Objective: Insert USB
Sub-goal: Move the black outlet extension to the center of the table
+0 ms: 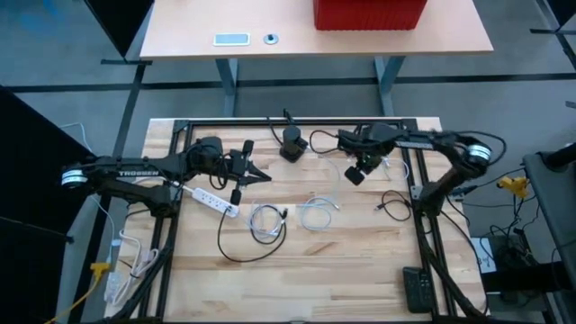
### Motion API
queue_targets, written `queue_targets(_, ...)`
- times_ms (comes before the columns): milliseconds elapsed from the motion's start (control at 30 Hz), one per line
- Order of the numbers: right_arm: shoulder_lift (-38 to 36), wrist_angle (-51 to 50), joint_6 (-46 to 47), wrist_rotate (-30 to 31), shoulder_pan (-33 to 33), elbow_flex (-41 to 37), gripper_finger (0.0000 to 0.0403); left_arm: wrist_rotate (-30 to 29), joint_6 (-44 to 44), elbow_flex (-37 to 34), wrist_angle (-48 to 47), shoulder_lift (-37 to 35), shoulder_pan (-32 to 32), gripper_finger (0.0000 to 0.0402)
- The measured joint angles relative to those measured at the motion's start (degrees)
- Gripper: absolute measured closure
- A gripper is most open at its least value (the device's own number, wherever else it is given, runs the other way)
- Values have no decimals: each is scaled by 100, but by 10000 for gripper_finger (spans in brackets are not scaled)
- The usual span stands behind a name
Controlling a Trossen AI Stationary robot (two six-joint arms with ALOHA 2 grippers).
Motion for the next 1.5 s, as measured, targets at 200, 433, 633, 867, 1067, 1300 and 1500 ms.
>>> queue_targets(200,-1162,37,1093,-82,1310,-10,389,-1,1,0,-232,0,0,402)
queue_targets(433,-1299,397,2480,-87,2963,-28,350,5,-72,0,-182,-13,0,402)
queue_targets(633,-826,518,4195,-1001,4281,-9,286,215,-459,0,-158,-139,-103,402)
queue_targets(867,-330,957,6479,-2447,5720,96,237,856,-648,0,-62,-441,-478,402)
queue_targets(1067,-163,1073,7428,-2698,6526,431,236,880,-497,0,317,-658,-964,402)
queue_targets(1300,237,616,6394,-3996,7096,422,258,880,-454,0,538,-809,-1254,402)
queue_targets(1500,713,-165,4970,-4296,7341,394,276,872,-278,0,533,-859,-1266,402)
